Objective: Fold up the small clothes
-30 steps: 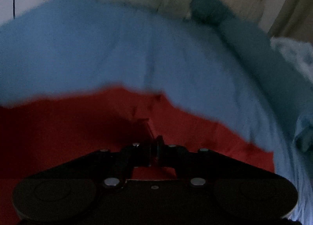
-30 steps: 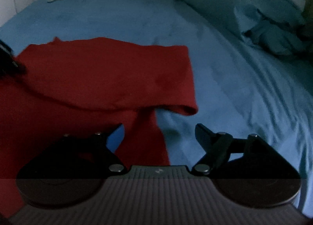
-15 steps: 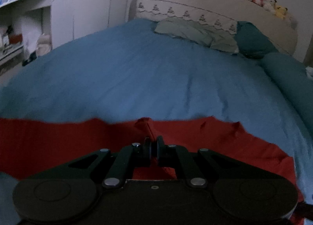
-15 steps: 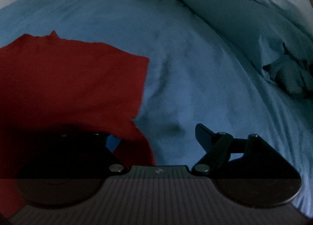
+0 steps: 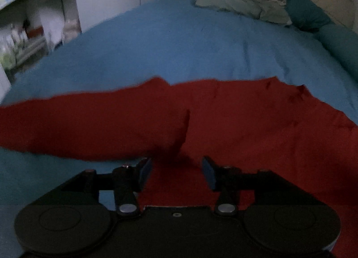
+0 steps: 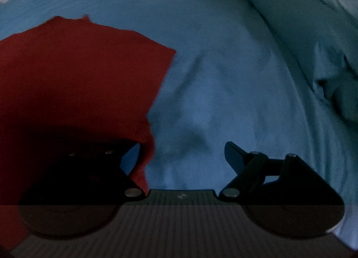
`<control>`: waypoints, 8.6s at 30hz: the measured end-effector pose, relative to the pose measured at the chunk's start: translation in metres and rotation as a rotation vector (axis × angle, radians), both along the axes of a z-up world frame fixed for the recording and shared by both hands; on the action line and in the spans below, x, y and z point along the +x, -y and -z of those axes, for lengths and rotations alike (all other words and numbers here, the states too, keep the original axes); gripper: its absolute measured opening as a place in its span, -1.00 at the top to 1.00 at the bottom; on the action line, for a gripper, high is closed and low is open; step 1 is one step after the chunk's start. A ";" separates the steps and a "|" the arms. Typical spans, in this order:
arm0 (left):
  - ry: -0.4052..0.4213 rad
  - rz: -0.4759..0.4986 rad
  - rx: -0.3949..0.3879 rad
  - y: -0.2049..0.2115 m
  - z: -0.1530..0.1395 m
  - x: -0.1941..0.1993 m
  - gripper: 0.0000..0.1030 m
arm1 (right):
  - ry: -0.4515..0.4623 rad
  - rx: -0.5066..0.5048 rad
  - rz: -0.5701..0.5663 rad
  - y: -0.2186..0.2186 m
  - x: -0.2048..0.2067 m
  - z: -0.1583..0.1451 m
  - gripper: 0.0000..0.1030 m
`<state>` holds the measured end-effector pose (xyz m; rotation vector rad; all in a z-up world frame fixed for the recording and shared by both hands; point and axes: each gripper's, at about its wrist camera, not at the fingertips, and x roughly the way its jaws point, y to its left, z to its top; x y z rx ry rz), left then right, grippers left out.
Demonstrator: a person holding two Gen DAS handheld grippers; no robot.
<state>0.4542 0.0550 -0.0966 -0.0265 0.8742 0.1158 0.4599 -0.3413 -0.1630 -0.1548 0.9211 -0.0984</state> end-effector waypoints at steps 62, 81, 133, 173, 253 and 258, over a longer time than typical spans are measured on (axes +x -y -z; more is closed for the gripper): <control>0.126 -0.600 -0.186 -0.313 -0.020 -0.045 -0.37 | 0.097 0.303 -0.082 -0.290 0.056 -0.052 -1.00; 0.133 -0.625 -0.010 -0.311 -0.015 -0.002 0.88 | 0.109 0.277 -0.068 -0.283 0.064 -0.030 -1.00; -0.035 0.127 0.186 0.004 0.011 0.021 -0.46 | 0.078 0.446 0.155 -0.093 0.060 0.000 -0.76; -0.014 0.341 0.004 0.022 -0.005 0.031 -0.44 | 0.189 0.149 0.048 -0.082 0.003 -0.005 -0.95; -0.201 0.136 0.020 -0.021 -0.041 -0.272 0.91 | -0.161 0.332 0.174 -0.041 -0.297 -0.033 0.59; -0.144 0.085 -0.050 -0.024 -0.103 -0.236 0.91 | -0.073 0.449 0.208 -0.028 -0.270 -0.094 0.61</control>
